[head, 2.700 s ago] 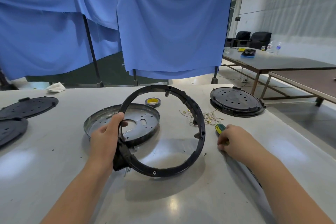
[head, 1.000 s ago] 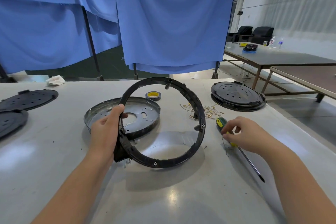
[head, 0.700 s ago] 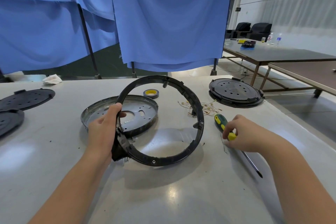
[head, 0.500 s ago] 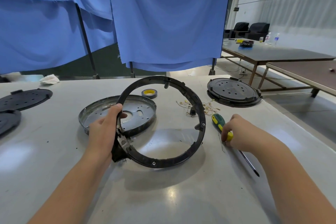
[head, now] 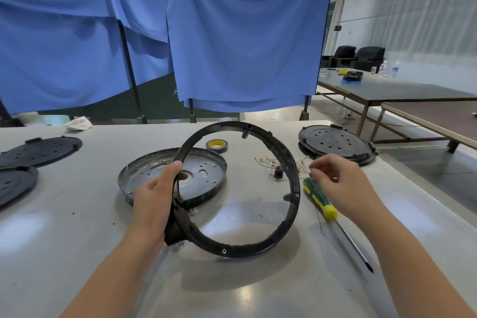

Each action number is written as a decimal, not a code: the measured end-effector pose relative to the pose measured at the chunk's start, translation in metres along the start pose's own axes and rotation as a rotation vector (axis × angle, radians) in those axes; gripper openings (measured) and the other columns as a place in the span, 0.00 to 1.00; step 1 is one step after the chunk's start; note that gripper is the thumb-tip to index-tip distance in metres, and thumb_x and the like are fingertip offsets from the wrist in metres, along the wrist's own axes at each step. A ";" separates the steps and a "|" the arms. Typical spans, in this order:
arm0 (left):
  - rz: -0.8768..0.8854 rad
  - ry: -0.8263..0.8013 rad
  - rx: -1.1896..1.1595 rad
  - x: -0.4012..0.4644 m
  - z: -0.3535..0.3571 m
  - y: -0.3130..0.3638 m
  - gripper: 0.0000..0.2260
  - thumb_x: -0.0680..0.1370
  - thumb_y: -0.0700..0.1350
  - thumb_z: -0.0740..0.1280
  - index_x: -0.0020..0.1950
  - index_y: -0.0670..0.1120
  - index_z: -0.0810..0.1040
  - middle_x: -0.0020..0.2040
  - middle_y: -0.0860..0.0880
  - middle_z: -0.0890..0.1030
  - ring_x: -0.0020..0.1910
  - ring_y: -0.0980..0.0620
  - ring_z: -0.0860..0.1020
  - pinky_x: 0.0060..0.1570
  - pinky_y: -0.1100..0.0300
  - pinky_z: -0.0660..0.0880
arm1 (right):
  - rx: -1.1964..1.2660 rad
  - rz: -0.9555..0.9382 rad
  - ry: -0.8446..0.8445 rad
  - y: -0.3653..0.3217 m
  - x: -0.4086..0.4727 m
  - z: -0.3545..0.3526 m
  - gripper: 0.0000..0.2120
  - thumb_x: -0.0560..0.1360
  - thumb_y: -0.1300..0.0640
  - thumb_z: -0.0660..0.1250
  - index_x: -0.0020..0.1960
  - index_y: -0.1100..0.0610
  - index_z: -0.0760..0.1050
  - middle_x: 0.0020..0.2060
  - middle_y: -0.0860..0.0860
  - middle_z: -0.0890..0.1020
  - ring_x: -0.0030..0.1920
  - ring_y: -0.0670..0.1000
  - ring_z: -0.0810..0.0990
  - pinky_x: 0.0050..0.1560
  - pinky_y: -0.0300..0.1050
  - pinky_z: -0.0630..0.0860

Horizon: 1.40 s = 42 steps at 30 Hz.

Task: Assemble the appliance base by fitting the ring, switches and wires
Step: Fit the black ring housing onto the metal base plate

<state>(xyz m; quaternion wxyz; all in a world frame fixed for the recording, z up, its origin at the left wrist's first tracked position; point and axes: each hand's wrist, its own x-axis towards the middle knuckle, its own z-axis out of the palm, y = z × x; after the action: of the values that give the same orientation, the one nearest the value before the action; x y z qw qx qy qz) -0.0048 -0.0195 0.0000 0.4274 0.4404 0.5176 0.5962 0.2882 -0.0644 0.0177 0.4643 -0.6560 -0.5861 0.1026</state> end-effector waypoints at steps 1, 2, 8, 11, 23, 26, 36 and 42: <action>0.003 -0.004 -0.012 0.000 0.000 0.000 0.22 0.61 0.67 0.68 0.37 0.49 0.85 0.35 0.46 0.67 0.24 0.54 0.68 0.21 0.67 0.68 | 0.072 -0.025 0.036 -0.007 0.001 0.000 0.06 0.75 0.62 0.68 0.46 0.52 0.78 0.39 0.49 0.82 0.42 0.49 0.81 0.45 0.39 0.78; 0.005 -0.010 -0.022 0.000 0.000 -0.001 0.21 0.63 0.66 0.68 0.37 0.49 0.85 0.36 0.46 0.67 0.23 0.54 0.67 0.21 0.68 0.67 | 0.136 -0.048 0.056 -0.015 0.002 0.000 0.05 0.75 0.62 0.68 0.47 0.53 0.78 0.39 0.49 0.82 0.42 0.49 0.82 0.45 0.40 0.79; 0.003 -0.044 -0.030 0.000 0.000 0.001 0.20 0.64 0.65 0.69 0.36 0.49 0.84 0.34 0.44 0.67 0.23 0.52 0.69 0.21 0.66 0.68 | 0.223 -0.161 0.024 -0.061 0.021 0.007 0.06 0.73 0.63 0.69 0.45 0.54 0.81 0.38 0.46 0.84 0.39 0.43 0.82 0.44 0.33 0.78; 0.002 -0.053 -0.027 -0.001 0.000 0.002 0.18 0.67 0.64 0.69 0.36 0.49 0.84 0.34 0.44 0.68 0.24 0.52 0.69 0.23 0.63 0.69 | 0.131 -0.234 0.028 -0.079 0.032 0.015 0.06 0.74 0.62 0.68 0.46 0.55 0.83 0.39 0.47 0.84 0.39 0.43 0.81 0.45 0.33 0.78; 0.052 -0.058 -0.001 -0.004 0.001 0.005 0.18 0.64 0.66 0.68 0.34 0.51 0.83 0.30 0.45 0.68 0.24 0.52 0.68 0.25 0.60 0.68 | -0.204 -0.478 0.046 -0.087 0.051 0.032 0.05 0.76 0.61 0.67 0.50 0.59 0.81 0.44 0.52 0.80 0.44 0.52 0.79 0.51 0.52 0.77; 0.060 -0.053 0.000 -0.005 0.002 0.005 0.20 0.62 0.67 0.67 0.34 0.51 0.83 0.29 0.46 0.69 0.24 0.52 0.68 0.27 0.59 0.68 | -0.236 -0.481 0.042 -0.089 0.053 0.032 0.06 0.77 0.60 0.67 0.50 0.59 0.81 0.44 0.51 0.80 0.44 0.52 0.78 0.50 0.51 0.77; 0.086 -0.065 -0.005 -0.005 0.001 0.006 0.22 0.61 0.68 0.67 0.36 0.49 0.83 0.29 0.47 0.68 0.30 0.49 0.68 0.33 0.52 0.68 | -0.012 -0.238 -0.097 -0.097 0.062 0.022 0.02 0.71 0.58 0.73 0.43 0.53 0.82 0.37 0.44 0.82 0.39 0.50 0.81 0.45 0.44 0.80; 0.116 -0.088 -0.018 -0.007 0.002 0.007 0.22 0.62 0.66 0.68 0.36 0.48 0.83 0.30 0.45 0.67 0.30 0.47 0.68 0.35 0.49 0.70 | 0.173 0.047 -0.380 -0.093 0.081 0.005 0.10 0.70 0.54 0.75 0.50 0.50 0.80 0.43 0.44 0.85 0.48 0.47 0.83 0.48 0.41 0.76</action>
<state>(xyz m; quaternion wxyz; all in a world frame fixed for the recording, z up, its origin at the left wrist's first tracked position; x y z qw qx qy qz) -0.0017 -0.0268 0.0069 0.4185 0.4913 0.4666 0.6048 0.2456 -0.0028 0.1166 0.3976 -0.5959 -0.6368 0.2852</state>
